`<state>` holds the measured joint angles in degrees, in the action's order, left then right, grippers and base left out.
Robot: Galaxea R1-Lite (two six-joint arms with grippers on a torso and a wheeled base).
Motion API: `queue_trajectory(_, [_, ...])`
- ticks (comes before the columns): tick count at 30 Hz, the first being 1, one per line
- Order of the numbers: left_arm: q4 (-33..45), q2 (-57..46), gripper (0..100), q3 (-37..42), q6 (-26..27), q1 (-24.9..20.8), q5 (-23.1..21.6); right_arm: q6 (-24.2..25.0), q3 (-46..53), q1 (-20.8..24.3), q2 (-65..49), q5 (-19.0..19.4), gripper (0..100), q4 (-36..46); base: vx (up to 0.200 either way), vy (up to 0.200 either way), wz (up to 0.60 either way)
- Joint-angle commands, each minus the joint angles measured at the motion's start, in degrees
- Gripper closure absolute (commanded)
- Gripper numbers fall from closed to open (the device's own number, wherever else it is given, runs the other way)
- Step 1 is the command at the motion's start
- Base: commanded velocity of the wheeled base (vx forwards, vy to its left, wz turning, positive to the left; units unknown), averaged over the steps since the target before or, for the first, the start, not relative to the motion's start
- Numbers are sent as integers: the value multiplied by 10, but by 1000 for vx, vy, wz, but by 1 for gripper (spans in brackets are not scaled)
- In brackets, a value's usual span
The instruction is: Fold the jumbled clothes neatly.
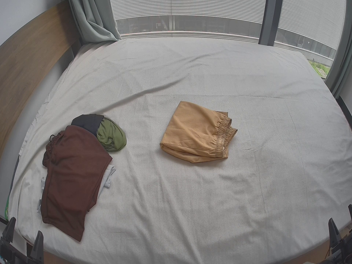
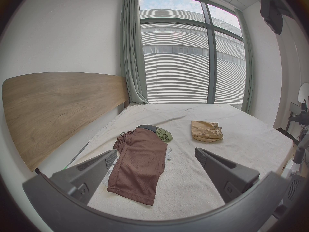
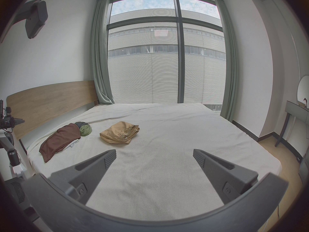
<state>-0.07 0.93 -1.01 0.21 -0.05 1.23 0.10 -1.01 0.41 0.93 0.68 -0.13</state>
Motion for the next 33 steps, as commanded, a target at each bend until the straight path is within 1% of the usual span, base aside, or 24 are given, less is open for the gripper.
queue_trajectory(1, [0,-9,0,9,1,0,1,0,9,0,-9,0,0,0,0,0,0])
queue_trajectory(33, [0,-9,0,9,1,0,0,0,9,0,-9,0,0,0,0,0,0])
